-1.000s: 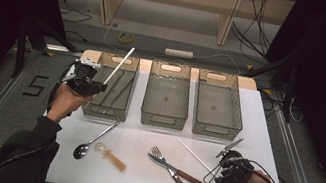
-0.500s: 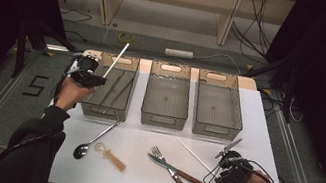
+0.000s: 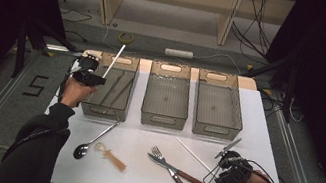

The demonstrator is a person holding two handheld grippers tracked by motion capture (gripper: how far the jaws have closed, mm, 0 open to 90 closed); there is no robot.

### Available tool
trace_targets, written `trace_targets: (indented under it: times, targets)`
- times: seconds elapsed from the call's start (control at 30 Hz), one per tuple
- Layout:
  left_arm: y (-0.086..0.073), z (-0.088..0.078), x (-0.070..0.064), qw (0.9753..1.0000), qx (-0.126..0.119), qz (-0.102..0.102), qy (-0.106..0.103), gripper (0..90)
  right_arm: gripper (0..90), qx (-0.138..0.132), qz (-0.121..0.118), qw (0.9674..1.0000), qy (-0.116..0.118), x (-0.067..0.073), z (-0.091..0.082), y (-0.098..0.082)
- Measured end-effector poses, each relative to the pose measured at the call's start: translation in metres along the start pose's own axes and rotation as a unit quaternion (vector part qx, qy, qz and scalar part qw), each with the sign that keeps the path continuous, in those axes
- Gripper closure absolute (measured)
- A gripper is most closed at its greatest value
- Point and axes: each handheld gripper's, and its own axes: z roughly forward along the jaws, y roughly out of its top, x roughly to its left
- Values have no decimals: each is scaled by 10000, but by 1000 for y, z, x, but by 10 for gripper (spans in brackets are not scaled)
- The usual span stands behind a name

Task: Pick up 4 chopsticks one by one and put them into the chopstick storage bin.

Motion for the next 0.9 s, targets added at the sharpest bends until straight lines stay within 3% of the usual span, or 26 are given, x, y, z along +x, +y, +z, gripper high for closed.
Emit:
trace_targets:
  times: [0.1,0.17,0.3,0.4,0.57,0.77,0.9]
  targets:
    - [-1,0,2,10000,-4,-32,11,828,714,12,13,10000,5,0,0,0]
    - [-1,-1,2,9999,-19,-110,-21,743,715,27,15,10000,5,0,0,0]
    - [0,-9,0,9999,-103,-55,4,637,719,44,9,10000,-8,0,0,0]
    - [-3,-20,-3,9993,-243,-211,-201,534,721,72,28,10000,-11,0,0,0]
    - [-16,-42,-18,9975,-490,-97,-504,397,732,68,41,10000,-26,-1,0,-1]
    - [-40,-59,-31,9934,-714,54,-896,317,742,101,9,9999,-15,0,1,0]
    - [-50,-63,-39,9935,-626,275,-911,293,748,148,10,9999,-43,0,3,2]
